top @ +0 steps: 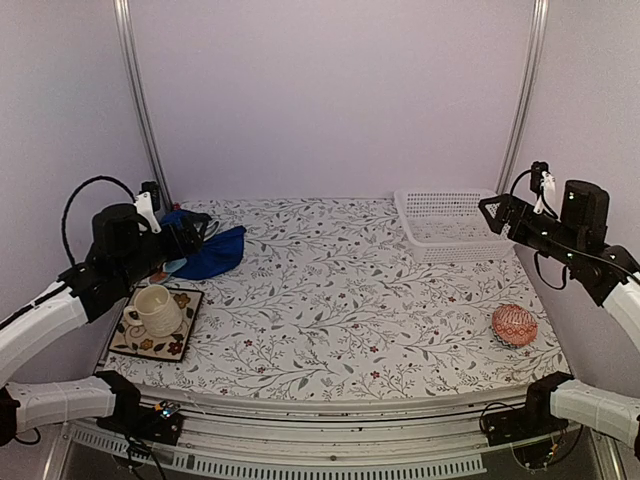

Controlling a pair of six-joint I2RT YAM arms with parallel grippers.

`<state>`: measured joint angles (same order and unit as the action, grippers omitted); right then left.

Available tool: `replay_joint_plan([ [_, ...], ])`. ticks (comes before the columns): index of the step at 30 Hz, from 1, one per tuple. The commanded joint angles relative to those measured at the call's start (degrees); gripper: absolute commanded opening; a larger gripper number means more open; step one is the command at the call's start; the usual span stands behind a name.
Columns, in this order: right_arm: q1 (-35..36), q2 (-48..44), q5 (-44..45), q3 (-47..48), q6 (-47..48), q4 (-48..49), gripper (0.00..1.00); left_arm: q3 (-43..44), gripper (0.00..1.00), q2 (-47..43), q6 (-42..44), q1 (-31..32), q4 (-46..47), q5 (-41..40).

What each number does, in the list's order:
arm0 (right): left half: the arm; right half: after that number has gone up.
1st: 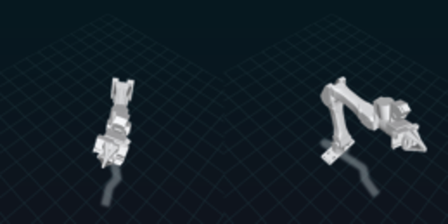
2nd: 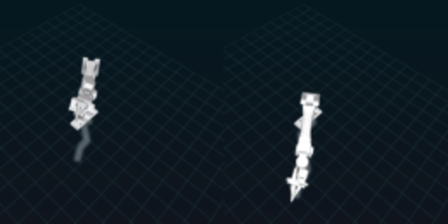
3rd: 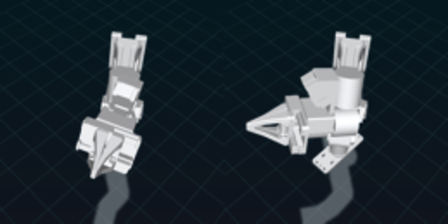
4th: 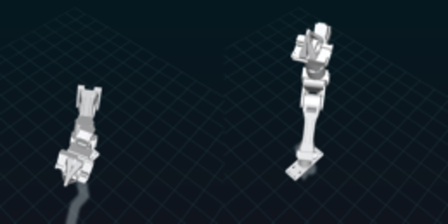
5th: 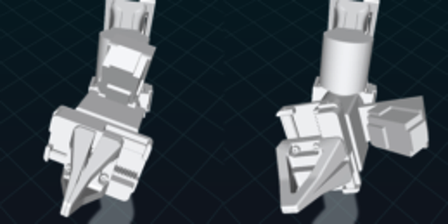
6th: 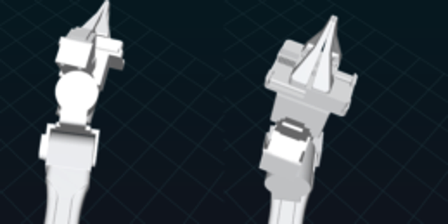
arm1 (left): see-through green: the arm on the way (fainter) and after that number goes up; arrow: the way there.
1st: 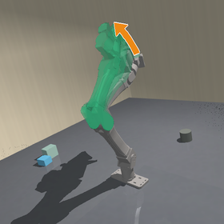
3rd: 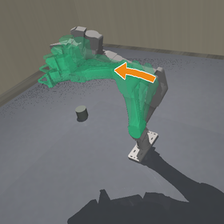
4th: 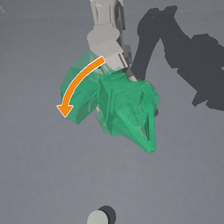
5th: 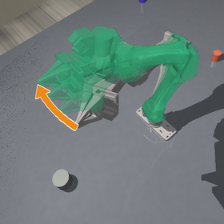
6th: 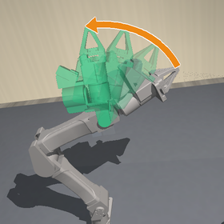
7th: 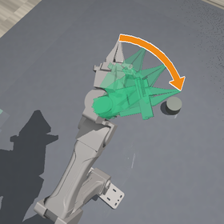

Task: Roll the towels
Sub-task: Pick up the towel from the towel pile.

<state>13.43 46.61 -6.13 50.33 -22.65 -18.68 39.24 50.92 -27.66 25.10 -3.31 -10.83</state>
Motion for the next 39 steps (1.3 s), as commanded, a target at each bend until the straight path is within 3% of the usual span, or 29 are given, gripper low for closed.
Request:
replay_joint_plan([
  [1,-0.24,0.74,1.86,-0.83,-1.98,0.93,0.99,-1.77,0.97,-0.72,-2.56,-2.49,5.22,-0.17],
  [7,-0.25,-2.61,-8.07,-9.48,-2.70,12.52,0.99,0.92,0.97,7.35,-1.25,-4.30,9.52,2.75],
  [16,3.45,1.34,-8.42,-12.78,-5.11,15.27,0.99,14.73,0.97,26.63,2.04,-2.68,8.43,-1.36],
  [23,7.84,4.05,-7.47,-7.55,-6.70,11.15,0.99,22.50,0.97,37.75,2.67,-2.98,7.67,-1.74],
  [32,8.10,1.03,-5.74,-8.68,-6.36,10.06,0.99,31.92,0.96,52.93,-1.07,-6.28,1.65,-1.64],
  [39,8.16,0.62,-7.00,-10.18,-6.41,11.53,0.99,35.37,0.88,60.10,0.71,-8.12,0.69,-2.30],
])
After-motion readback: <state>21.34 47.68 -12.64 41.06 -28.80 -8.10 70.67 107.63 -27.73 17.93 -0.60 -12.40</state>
